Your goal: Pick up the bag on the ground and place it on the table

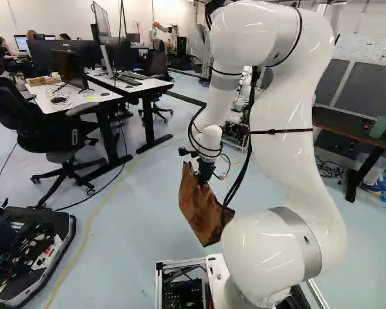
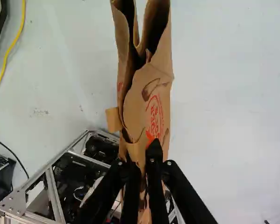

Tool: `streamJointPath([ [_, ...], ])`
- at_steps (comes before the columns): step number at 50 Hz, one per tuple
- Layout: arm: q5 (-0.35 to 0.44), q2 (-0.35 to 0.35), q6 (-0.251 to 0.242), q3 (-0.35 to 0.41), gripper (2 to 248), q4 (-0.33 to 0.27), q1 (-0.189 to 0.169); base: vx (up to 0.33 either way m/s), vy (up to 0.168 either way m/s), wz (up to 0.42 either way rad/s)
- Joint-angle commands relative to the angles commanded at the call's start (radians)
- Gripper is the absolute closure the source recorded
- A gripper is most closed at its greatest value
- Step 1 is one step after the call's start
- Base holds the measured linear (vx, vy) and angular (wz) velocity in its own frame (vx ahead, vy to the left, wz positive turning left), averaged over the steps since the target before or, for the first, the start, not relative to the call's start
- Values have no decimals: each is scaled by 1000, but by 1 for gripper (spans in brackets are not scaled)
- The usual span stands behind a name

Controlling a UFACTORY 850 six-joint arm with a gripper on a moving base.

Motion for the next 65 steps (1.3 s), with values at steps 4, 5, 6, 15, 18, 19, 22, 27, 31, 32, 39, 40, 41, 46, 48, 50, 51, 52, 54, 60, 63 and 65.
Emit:
streamJointPath([
  [4, 0, 24, 0, 18, 229, 0, 1, 0, 0, 0],
  [5, 0, 30, 0, 22, 229, 0, 1, 0, 0, 0],
  [6, -1, 36, 0, 26, 229, 0, 1, 0, 0, 0],
  [15, -9, 83, 0, 52, 229, 0, 2, 0, 0, 0],
  [18, -13, 98, 0, 59, 229, 0, 2, 0, 0, 0],
  [19, -14, 103, 0, 61, 229, 0, 1, 0, 0, 0],
  [22, -18, 117, 0, 67, 229, 0, 1, 0, 0, 0],
  [27, -26, 140, 0, 74, 229, 0, 1, 0, 0, 0],
  [31, -32, 156, 0, 77, 229, 0, 0, 0, 0, 0],
  [32, -34, 160, 0, 78, 229, 0, 0, 0, 0, 0],
  [39, -51, 186, 0, 79, 229, 0, -2, 0, 0, 0],
  [40, -54, 189, 0, 78, 229, 0, -2, 0, 0, 0],
  [41, -57, 193, 0, 78, 229, 0, -2, 0, 0, 0],
  [46, -72, 210, 0, 77, 229, 0, -3, 0, 0, 0],
  [48, -78, 217, 0, 77, 229, 0, -4, 0, 0, 0],
  [50, -84, 224, 0, 76, 229, 0, -4, 0, 0, 0],
  [51, -87, 227, 0, 76, 229, 0, -4, 0, 0, 0],
  [52, -90, 230, 0, 76, 229, 0, -4, 0, 0, 0],
  [54, -97, 237, 0, 75, 229, 0, -5, 0, 0, 0],
  [60, -116, 257, 0, 73, 229, 0, -6, 0, 0, 0],
  [63, -125, 266, 0, 72, 229, 0, -7, 0, 0, 0],
  [65, -131, 273, 0, 71, 229, 0, -7, 0, 0, 0],
])
